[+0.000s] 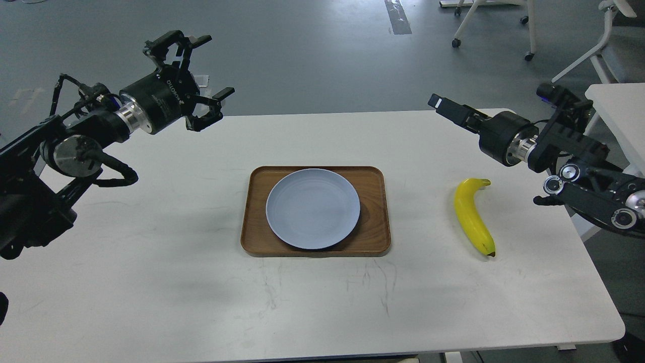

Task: Place banana on plate with both arms
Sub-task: 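Move the right gripper down to the yellow banana, then close the right gripper on the banana and lift it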

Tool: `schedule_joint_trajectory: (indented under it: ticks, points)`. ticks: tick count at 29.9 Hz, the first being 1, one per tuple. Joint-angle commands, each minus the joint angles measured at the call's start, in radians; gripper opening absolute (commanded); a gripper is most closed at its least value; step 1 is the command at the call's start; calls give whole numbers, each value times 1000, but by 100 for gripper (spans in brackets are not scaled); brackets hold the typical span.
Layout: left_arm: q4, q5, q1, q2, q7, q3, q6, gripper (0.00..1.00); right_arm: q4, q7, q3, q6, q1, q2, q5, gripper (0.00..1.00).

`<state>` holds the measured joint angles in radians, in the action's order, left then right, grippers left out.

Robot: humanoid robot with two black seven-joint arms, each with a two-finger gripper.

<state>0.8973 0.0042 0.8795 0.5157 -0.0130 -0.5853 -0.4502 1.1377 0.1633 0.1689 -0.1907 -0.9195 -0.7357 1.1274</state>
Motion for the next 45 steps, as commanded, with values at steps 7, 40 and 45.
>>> schedule_joint_trajectory:
  ticks: [7, 40, 45]
  points:
    - [0, 20, -14, -25, 2, 10, 15, 98, 36, -159, -55, -154, 116, -91, 2, 86]
    - [5, 31, -60, -29, 1, 7, 25, 98, 17, -218, -207, -139, 176, 70, 8, 70]
    - [6, 31, -62, -26, 1, 5, 27, 98, 8, -220, -219, -139, 176, 85, 8, 54]
